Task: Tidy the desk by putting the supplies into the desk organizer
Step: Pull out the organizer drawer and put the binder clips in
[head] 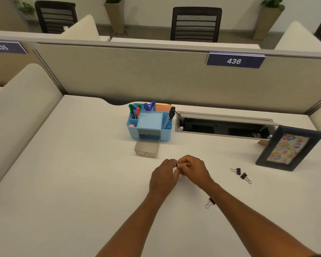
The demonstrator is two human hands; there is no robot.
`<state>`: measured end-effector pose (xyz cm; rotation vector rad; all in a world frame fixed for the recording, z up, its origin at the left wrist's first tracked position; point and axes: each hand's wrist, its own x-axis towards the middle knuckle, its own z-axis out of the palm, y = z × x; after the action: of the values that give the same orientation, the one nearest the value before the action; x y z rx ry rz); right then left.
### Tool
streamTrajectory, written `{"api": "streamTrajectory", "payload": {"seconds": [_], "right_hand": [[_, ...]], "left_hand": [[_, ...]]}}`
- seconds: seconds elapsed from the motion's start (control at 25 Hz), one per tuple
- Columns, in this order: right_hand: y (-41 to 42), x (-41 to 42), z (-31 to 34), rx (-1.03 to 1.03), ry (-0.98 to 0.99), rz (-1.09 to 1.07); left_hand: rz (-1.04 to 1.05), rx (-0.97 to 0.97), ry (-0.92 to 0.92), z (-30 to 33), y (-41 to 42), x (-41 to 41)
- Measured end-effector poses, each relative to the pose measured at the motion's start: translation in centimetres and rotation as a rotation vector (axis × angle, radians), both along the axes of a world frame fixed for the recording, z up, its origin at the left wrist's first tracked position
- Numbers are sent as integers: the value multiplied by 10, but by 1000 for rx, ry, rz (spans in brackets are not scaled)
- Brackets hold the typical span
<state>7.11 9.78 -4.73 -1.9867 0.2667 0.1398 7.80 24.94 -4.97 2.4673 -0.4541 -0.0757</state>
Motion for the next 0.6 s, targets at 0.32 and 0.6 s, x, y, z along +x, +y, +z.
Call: {"api": "streamTrajectory", "payload": {"seconds": [0.32,0.6], "right_hand": [[34,92,16,-224,-18,-4],[65,126,17,-400,-64,81]], "left_hand": [[96,519,-28,-7,55,43],[46,482,-23,-19,63,46]]}}
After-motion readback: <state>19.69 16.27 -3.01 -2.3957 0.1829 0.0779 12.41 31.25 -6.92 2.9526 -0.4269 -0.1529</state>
